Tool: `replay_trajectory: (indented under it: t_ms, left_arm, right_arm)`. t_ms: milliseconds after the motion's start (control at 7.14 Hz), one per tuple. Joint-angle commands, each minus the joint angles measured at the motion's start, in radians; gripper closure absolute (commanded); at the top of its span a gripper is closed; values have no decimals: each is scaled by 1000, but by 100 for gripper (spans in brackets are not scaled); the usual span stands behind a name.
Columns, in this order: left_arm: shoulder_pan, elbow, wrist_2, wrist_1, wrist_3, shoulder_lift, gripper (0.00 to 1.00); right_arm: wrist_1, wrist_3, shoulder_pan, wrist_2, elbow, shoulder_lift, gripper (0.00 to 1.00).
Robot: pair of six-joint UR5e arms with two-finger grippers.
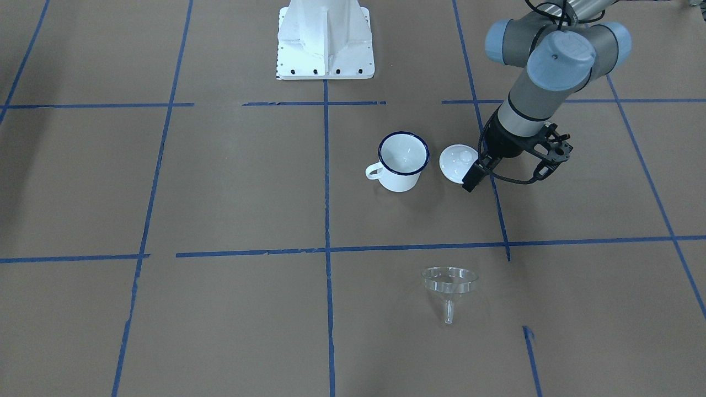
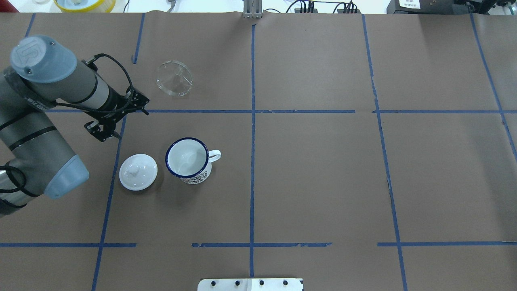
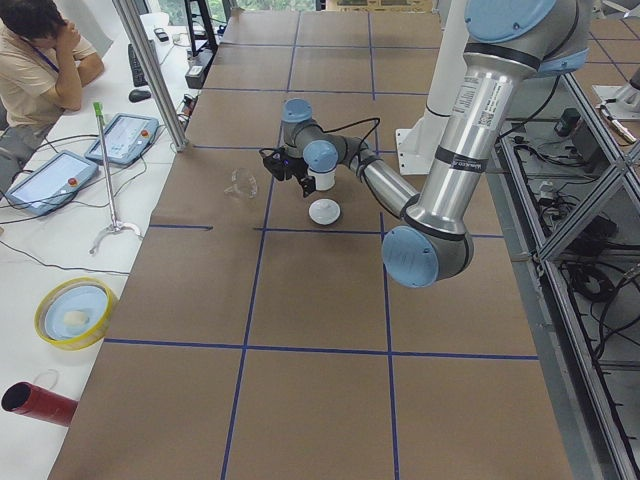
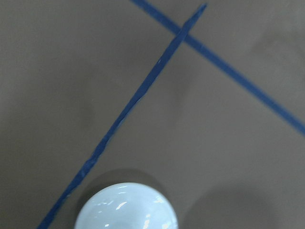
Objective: Place funnel on cup
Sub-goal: 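Move the left gripper to the clear glass funnel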
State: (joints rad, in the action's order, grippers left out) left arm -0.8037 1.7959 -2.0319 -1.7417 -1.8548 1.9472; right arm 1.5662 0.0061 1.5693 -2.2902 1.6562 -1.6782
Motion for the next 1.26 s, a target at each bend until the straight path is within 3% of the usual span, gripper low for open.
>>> replay_trajectory:
  t_ms: [0, 280, 561, 701, 1121]
  left_arm:
    - [-8, -67, 189, -233, -389, 38, 0]
    - [-3, -169, 370, -398, -669, 83, 0]
    - [0, -315, 461, -407, -827, 195, 0]
    - [0, -329, 520, -410, -863, 203, 0]
    - [11, -452, 542, -432, -868, 258, 0]
  right_arm:
    - [0, 0, 0, 0, 0, 0, 0]
    - [0, 0, 0, 0, 0, 0, 0]
    - [0, 0, 0, 0, 0, 0, 0]
    - [0, 0, 0, 0, 0, 0, 0]
    - [0, 0, 0, 0, 0, 0, 0]
